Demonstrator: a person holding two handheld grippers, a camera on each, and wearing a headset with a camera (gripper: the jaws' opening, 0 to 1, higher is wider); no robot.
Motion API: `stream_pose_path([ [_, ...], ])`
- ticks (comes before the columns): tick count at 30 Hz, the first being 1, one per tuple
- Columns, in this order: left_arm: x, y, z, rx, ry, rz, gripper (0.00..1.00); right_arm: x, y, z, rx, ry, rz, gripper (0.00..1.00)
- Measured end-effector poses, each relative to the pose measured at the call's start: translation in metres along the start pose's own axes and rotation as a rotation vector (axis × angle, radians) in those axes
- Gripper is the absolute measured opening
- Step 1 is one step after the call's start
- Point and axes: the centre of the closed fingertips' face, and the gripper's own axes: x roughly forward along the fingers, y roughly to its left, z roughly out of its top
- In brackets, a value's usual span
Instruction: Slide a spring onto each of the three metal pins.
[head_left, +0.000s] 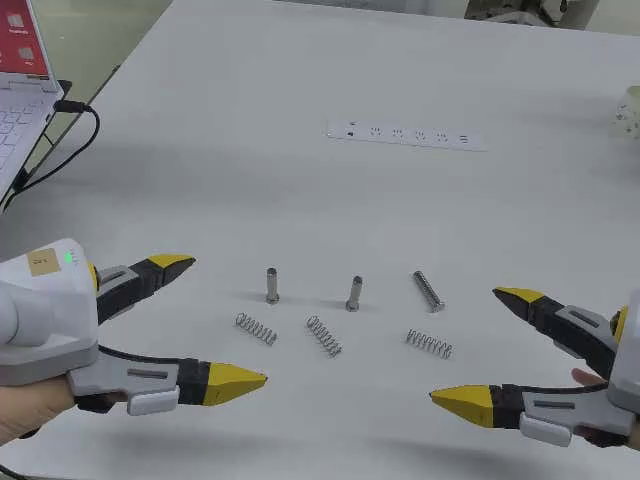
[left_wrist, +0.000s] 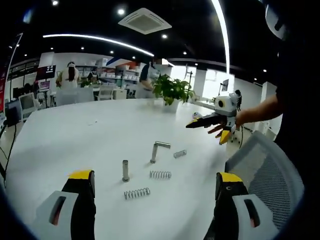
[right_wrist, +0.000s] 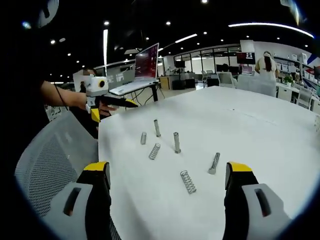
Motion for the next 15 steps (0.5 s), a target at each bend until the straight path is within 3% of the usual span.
stream_pose_path([
  [15, -0.0035, -0.0004, 0.0047, 0.003, -0.008, 0.005, 0.98, -0.0044, -0.0068, 0.0046, 0.004, -0.018, -0.023, 0.90],
])
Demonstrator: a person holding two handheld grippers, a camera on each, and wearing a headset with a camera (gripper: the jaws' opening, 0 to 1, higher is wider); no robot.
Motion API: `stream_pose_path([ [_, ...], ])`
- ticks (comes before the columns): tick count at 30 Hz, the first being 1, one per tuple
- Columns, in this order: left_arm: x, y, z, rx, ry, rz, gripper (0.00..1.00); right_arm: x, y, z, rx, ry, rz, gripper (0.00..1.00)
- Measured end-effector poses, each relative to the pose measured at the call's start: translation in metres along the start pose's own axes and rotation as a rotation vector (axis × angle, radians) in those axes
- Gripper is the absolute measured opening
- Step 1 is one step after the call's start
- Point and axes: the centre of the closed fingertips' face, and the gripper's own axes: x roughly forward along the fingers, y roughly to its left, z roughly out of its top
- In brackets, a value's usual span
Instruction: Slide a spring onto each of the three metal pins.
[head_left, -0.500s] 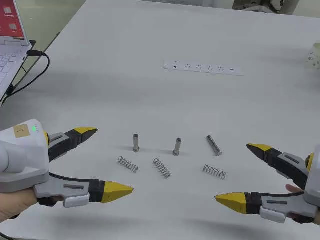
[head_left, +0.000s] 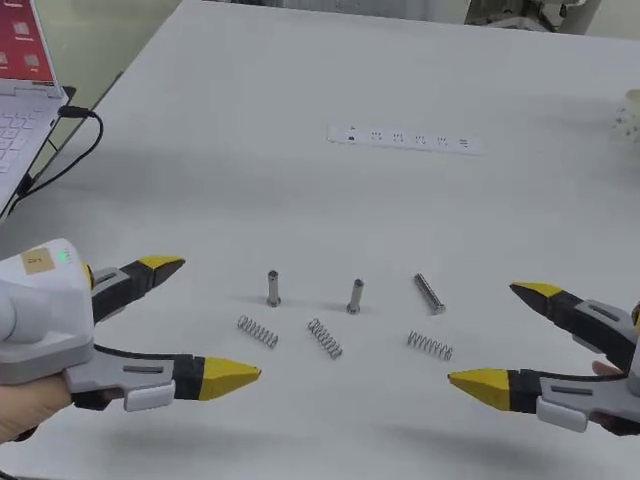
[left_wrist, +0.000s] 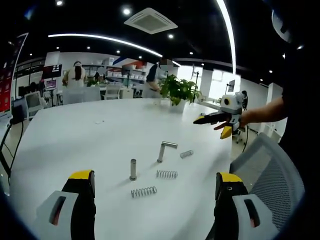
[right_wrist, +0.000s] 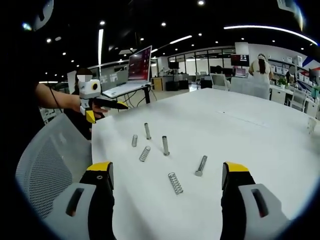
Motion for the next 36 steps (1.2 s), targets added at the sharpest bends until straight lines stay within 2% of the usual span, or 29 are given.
stream_pose_path([
  [12, 0.0032, -0.0003, 0.0022, -0.003, -0.006, -0.006, 0.98, -0.0003, -0.0024, 0.0008, 0.003, 0.002, -0.003, 0.89],
  [36, 0.0044, -0.0036, -0.0055, -0.003, 0.007, -0.018, 0.98, -0.0026, 0.0023, -0.0073, 0.005, 0.021, 0.002, 0.88],
])
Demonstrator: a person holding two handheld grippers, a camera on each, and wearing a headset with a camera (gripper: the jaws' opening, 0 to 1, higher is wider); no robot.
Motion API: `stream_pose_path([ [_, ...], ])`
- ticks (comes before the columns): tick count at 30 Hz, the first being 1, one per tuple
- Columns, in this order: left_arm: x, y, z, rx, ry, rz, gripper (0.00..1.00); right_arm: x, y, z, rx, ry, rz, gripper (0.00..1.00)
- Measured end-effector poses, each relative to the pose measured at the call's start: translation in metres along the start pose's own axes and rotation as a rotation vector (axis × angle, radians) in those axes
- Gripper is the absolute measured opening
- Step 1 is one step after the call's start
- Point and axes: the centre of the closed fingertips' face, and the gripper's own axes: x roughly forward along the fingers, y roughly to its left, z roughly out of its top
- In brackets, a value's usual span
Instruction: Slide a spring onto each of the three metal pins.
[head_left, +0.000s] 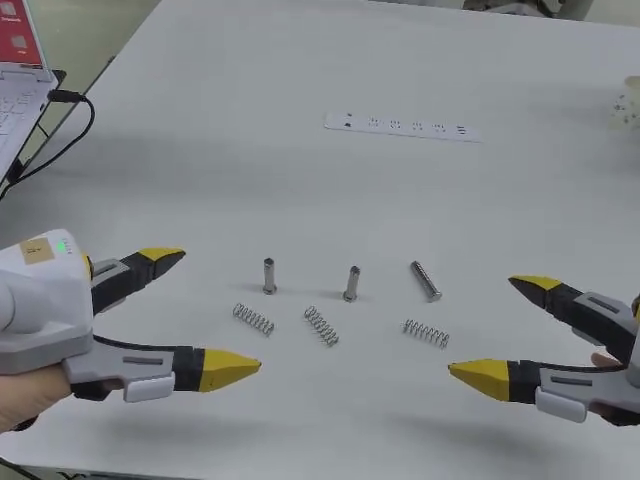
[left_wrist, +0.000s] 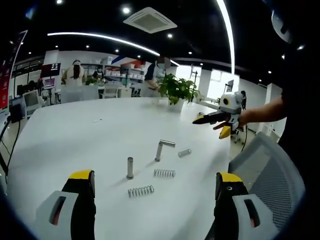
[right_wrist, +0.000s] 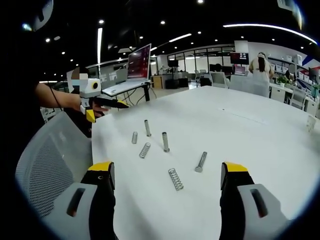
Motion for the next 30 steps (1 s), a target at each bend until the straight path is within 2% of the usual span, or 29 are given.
stream_pose_path([
  [15, -0.0004, 0.0009, -0.0013, 0.000, 0.006, -0.002, 0.98, 0.0025, 0.0000, -0.0090, -0.009, 0.035, 0.017, 0.87],
  [30, 0.0022, 0.0045, -0.0009, -0.017, 0.004, 0.002, 0.98, 0.0068, 0.0003, -0.0094, -0.015, 0.050, 0.030, 0.87],
])
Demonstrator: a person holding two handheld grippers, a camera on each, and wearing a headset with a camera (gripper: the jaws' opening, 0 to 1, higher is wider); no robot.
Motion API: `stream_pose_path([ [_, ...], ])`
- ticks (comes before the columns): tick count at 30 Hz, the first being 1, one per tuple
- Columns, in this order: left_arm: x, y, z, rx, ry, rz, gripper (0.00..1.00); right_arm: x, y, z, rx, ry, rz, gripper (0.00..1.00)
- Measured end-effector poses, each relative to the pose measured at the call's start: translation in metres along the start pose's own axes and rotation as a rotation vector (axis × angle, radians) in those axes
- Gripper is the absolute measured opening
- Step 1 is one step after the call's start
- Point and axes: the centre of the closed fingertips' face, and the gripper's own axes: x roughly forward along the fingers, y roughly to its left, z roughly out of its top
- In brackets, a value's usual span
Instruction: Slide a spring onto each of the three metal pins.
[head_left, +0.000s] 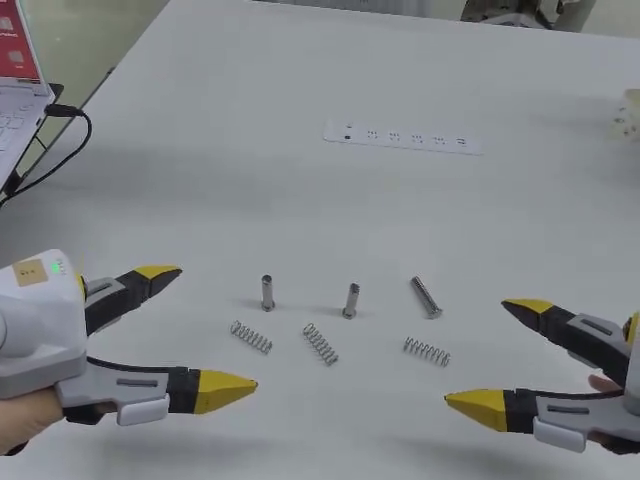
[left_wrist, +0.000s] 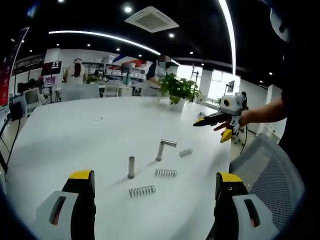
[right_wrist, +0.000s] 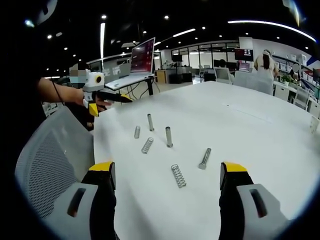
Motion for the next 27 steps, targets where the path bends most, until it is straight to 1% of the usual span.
stream_pose_path([
  [8, -0.001, 0.000, 0.000, -0.001, 0.001, 0.002, 0.98, 0.003, 0.003, 0.002, -0.012, 0.008, 0.014, 0.87],
  [19, -0.001, 0.000, 0.000, 0.005, 0.001, 0.004, 0.98, 0.008, -0.002, 0.010, -0.014, 0.003, 0.013, 0.83],
  [24, -0.003, 0.000, -0.002, 0.002, 0.005, 0.007, 0.98, 0.013, -0.006, 0.012, -0.014, 0.016, 0.014, 0.81],
  [26, -0.003, 0.001, -0.002, 0.001, 0.005, 0.010, 0.98, 0.016, -0.013, 0.009, -0.041, 0.054, -0.016, 0.80],
  [27, -0.003, 0.001, -0.002, 0.001, 0.006, 0.010, 0.98, 0.017, -0.014, 0.010, -0.038, 0.057, -0.014, 0.78],
])
